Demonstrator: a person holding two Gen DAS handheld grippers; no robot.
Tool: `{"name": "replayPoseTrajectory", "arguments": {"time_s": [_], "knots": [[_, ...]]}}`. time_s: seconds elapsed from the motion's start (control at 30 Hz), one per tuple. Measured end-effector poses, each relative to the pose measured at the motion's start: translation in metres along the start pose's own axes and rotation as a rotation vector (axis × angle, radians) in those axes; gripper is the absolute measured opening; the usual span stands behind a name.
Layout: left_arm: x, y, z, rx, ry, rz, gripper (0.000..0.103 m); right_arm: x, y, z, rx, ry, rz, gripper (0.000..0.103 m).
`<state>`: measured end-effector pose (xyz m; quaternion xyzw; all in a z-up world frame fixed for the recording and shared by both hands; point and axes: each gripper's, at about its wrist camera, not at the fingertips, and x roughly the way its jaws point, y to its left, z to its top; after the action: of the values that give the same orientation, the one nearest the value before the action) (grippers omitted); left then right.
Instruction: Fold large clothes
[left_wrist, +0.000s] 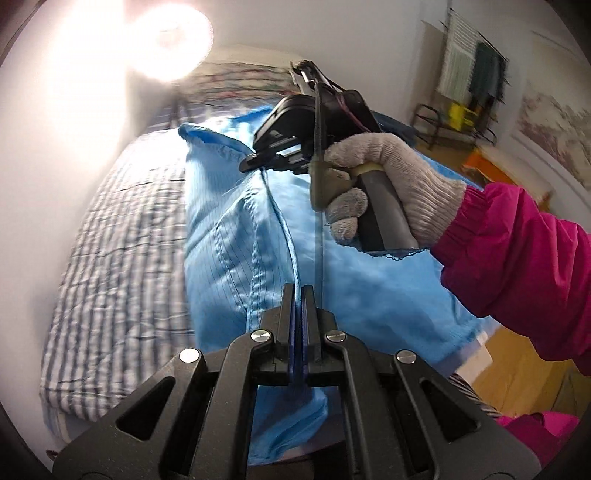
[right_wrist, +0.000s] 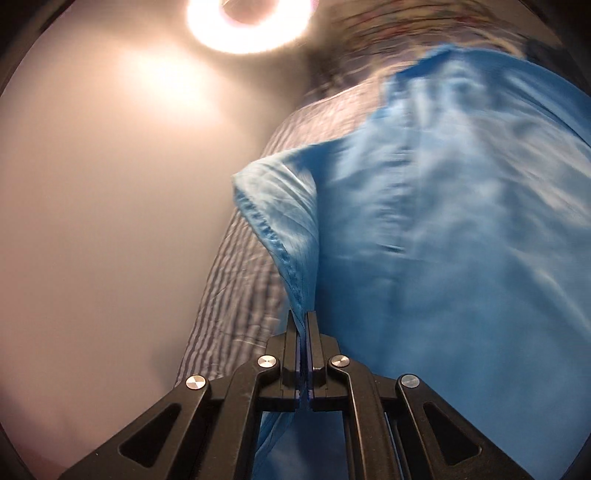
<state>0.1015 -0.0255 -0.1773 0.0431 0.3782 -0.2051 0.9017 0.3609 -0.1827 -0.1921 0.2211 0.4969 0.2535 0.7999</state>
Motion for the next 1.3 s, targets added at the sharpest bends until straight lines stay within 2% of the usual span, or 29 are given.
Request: {"name": "replayPoseTrajectory", "arguments": {"time_s": [0.17,0.3,0.4,0.57,0.67,0.77,0.83,0.87,0.93,1.03,1.07,1.1,1.17,1.2,1.3], "knots": [[0.021,-0.035,-0.006,0.055,0.056,-0.038,0.000,-0.029,-0.070,-0.018,0.150,-0.022,-0.012,0.000],[0.035,-0.053,-0.009,0.065,0.084,-0.051,0.000,-0.031,-0.101,-0.019,0.198,-0.007,-0.050,0.000],[0.037,-0.058,-0.009,0.053,0.088,-0.047,0.000,-0.032,-0.102,-0.010,0.160,-0.013,-0.074,0.000],[0.040,-0.058,-0.003,0.001,0.100,-0.051,0.000,-0.025,-0.078,0.010,0.037,-0.011,-0.109,0.000],[0.031,-0.060,-0.003,-0.011,0.108,-0.056,0.000,-0.014,-0.072,0.016,-0.014,0.022,-0.178,0.000],[0.016,-0.051,-0.009,-0.009,0.109,-0.067,0.012,-0.012,-0.076,0.017,-0.034,0.044,-0.190,0.003],[-0.004,-0.045,-0.019,-0.011,0.099,-0.079,0.036,-0.020,-0.086,0.014,-0.004,0.051,-0.148,0.014],[-0.013,-0.041,-0.024,-0.017,0.094,-0.075,0.038,-0.029,-0.087,0.011,0.009,0.046,-0.136,0.030],[-0.035,-0.029,-0.035,-0.045,0.089,-0.081,0.038,-0.050,-0.087,0.006,0.006,0.033,-0.113,0.034],[-0.060,0.000,-0.049,-0.129,0.071,-0.050,0.040,-0.082,-0.079,-0.010,-0.013,0.032,-0.068,0.038],[-0.064,0.010,-0.051,-0.163,0.068,-0.045,0.042,-0.090,-0.076,-0.016,-0.023,0.031,-0.059,0.041],[-0.067,0.027,-0.057,-0.223,0.063,-0.042,0.048,-0.101,-0.072,-0.027,-0.035,0.033,-0.050,0.042],[-0.065,0.048,-0.063,-0.308,0.067,-0.042,0.050,-0.115,-0.067,-0.051,-0.044,0.057,-0.033,0.044],[-0.058,0.064,-0.066,-0.377,0.078,-0.066,0.050,-0.119,-0.065,-0.063,-0.038,0.068,-0.027,0.045],[-0.040,0.079,-0.072,-0.470,0.101,-0.113,0.050,-0.130,-0.063,-0.107,-0.017,0.116,-0.026,0.046]]}}
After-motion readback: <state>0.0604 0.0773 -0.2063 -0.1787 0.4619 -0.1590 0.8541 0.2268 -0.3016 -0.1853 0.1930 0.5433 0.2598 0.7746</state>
